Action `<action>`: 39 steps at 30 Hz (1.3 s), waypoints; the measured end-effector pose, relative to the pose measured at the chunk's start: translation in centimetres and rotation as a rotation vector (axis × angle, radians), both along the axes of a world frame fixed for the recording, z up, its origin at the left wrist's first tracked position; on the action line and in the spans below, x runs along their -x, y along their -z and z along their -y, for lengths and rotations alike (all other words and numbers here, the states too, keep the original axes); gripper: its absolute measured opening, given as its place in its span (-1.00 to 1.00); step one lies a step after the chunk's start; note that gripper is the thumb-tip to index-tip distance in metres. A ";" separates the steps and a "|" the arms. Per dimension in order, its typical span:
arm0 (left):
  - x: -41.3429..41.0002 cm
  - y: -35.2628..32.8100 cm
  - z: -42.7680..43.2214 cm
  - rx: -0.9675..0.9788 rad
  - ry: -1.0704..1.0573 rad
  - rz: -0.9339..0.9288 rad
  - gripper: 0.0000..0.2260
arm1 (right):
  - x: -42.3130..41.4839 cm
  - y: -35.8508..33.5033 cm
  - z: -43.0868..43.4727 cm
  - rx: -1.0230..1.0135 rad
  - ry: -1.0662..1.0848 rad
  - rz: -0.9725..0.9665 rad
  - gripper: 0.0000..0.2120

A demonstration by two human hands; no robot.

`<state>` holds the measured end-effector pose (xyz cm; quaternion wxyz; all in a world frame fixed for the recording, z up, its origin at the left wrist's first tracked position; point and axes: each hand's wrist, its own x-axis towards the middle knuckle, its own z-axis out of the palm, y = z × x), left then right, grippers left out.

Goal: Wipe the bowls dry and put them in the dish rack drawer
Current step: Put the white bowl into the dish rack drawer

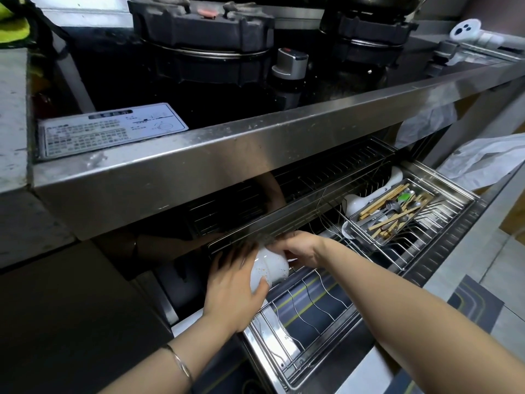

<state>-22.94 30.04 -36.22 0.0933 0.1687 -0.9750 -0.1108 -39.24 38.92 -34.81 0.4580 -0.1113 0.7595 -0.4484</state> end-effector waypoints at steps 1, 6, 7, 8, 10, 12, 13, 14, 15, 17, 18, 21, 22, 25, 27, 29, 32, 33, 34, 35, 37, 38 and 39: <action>0.1 0.0 0.1 0.002 0.000 0.015 -0.47 | 0.1 0.0 -0.1 -0.004 -0.021 -0.013 -0.94; 0.2 -0.3 0.0 -0.015 0.015 0.051 -0.32 | -0.1 -1.2 -0.7 -0.121 -0.126 -0.126 -0.75; 0.2 -0.4 0.1 -0.029 0.033 0.094 -0.25 | -0.3 -1.8 -0.9 -0.139 -0.139 -0.148 -0.67; 0.2 -0.5 0.1 -0.049 0.043 0.133 -0.20 | -0.7 -2.5 -1.2 -0.152 -0.138 -0.166 -0.62; -0.1 -1.1 0.2 -0.087 0.051 0.177 -0.21 | -1.4 -4.1 -2.3 -0.176 -0.112 -0.205 -0.60; -0.5 -2.0 0.0 -0.150 0.055 0.200 -0.38 | -2.4 -5.9 -3.7 -0.162 -0.084 -0.257 -0.58; -0.8 -2.5 -0.3 -0.181 0.061 0.196 -0.44 | -2.9 -6.8 -4.5 -0.130 -0.068 -0.277 -0.59; -1.2 -3.2 -0.7 -0.206 0.070 0.182 -0.46 | -3.5 -7.8 -5.4 -0.088 -0.045 -0.291 -0.60; -1.4 -3.9 -1.1 -0.237 0.075 0.164 -0.48 | -4.1 -8.8 -6.3 -0.035 -0.024 -0.307 -0.61; -1.7 -5.6 -1.8 -0.333 0.069 0.106 -0.55 | -5.3 -10.6 -8.0 0.042 0.012 -0.389 -0.61; -1.8 -6.7 -2.1 -0.377 0.068 0.070 -0.60 | -5.9 -11.5 -8.6 0.070 0.034 -0.445 -0.60; -2.6 -10.9 -2.9 -0.432 0.095 -0.038 -0.75 | -8.3 -14.4 -10.1 0.154 0.114 -0.557 -0.63; -3.0 -12.4 -3.1 -0.431 0.109 -0.072 -0.77 | -9.1 -15.3 -10.4 0.167 0.127 -0.593 -0.65; -4.6 -17.1 -3.1 -0.404 0.154 -0.181 -0.80 | -11.8 -18.5 -10.5 0.166 0.110 -0.748 -0.62; -6.5 -20.6 -2.4 -0.383 0.179 -0.266 -0.81 | -14.1 -21.3 -9.6 0.185 0.096 -0.846 -0.56; -8.8 -23.8 -1.0 -0.345 0.185 -0.335 -0.84 | -16.7 -24.1 -7.8 0.238 0.070 -0.929 -0.54; -12.4 -27.6 1.9 -0.284 0.162 -0.399 -0.83 | -19.8 -27.0 -4.4 0.311 0.001 -0.999 -0.53; -14.0 -28.6 3.3 -0.261 0.141 -0.410 -0.83 | -21.0 -27.8 -3.0 0.328 -0.038 -1.011 -0.53; -15.5 -29.6 4.7 -0.241 0.117 -0.416 -0.83 | -22.0 -28.4 -1.5 0.340 -0.079 -1.015 -0.52; -17.2 -30.4 6.2 -0.221 0.085 -0.413 -0.82 | -23.1 -29.0 0.0 0.350 -0.117 -1.021 -0.51; -20.8 -31.7 9.5 -0.172 0.013 -0.409 -0.81 | -25.5 -30.1 3.5 0.388 -0.199 -1.034 -0.50; -22.6 -32.1 11.2 -0.148 -0.027 -0.406 -0.80 | -26.7 -30.4 5.4 0.409 -0.231 -1.036 -0.50; -24.3 -32.4 12.6 -0.133 -0.066 -0.397 -0.80 | -27.8 -30.7 7.0 0.422 -0.258 -1.039 -0.50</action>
